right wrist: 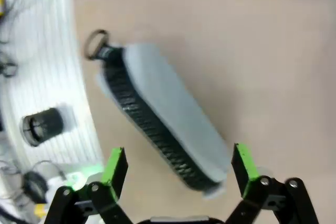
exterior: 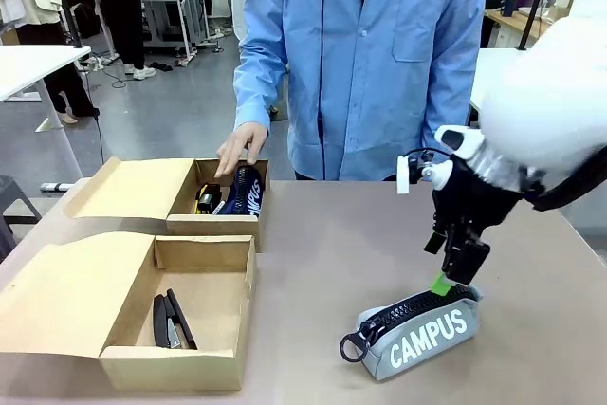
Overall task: Place items inside the box.
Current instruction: Pick up a Pencil pouch or Stapler and place it inside the Mailer Box closest to the robot.
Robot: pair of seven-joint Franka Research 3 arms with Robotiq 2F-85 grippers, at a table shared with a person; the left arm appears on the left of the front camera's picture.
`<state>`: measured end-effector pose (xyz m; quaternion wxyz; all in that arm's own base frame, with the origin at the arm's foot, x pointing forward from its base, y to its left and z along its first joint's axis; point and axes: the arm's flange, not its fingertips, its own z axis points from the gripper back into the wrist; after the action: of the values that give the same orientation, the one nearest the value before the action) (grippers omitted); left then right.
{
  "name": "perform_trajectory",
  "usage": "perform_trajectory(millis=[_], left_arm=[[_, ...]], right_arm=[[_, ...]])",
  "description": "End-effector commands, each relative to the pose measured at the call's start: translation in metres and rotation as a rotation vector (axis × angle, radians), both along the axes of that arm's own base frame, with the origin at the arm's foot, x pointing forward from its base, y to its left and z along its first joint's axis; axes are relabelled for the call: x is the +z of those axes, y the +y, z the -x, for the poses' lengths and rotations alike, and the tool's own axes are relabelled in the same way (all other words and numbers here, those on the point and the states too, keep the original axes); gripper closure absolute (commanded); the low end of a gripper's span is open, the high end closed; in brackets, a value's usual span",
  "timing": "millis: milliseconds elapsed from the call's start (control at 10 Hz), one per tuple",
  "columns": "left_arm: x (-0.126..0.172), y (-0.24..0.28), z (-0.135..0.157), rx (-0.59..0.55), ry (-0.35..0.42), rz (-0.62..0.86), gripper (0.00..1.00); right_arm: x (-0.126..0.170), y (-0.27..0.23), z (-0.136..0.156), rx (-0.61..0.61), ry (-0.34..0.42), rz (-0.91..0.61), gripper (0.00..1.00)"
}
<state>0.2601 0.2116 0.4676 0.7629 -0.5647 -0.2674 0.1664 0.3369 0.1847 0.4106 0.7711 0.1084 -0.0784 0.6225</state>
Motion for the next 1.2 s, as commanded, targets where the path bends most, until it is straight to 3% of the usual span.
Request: perform_trajectory(millis=[0,400,1100], left_arm=[[0.001,0.0,0.001,0.0,-0.028,0.007,0.0],[0.001,0.0,0.001,0.0,-0.028,0.007,0.0],[0.001,0.0,0.001,0.0,-0.028,0.007,0.0]], right_arm=[[-0.024,0.015,-0.004,0.028,-0.075,0.03,0.0],[-0.054,0.022,-0.004,0.131,0.082,0.154,0.0],[-0.087,0.044,-0.007,0.235,0.2,0.189,0.0]])
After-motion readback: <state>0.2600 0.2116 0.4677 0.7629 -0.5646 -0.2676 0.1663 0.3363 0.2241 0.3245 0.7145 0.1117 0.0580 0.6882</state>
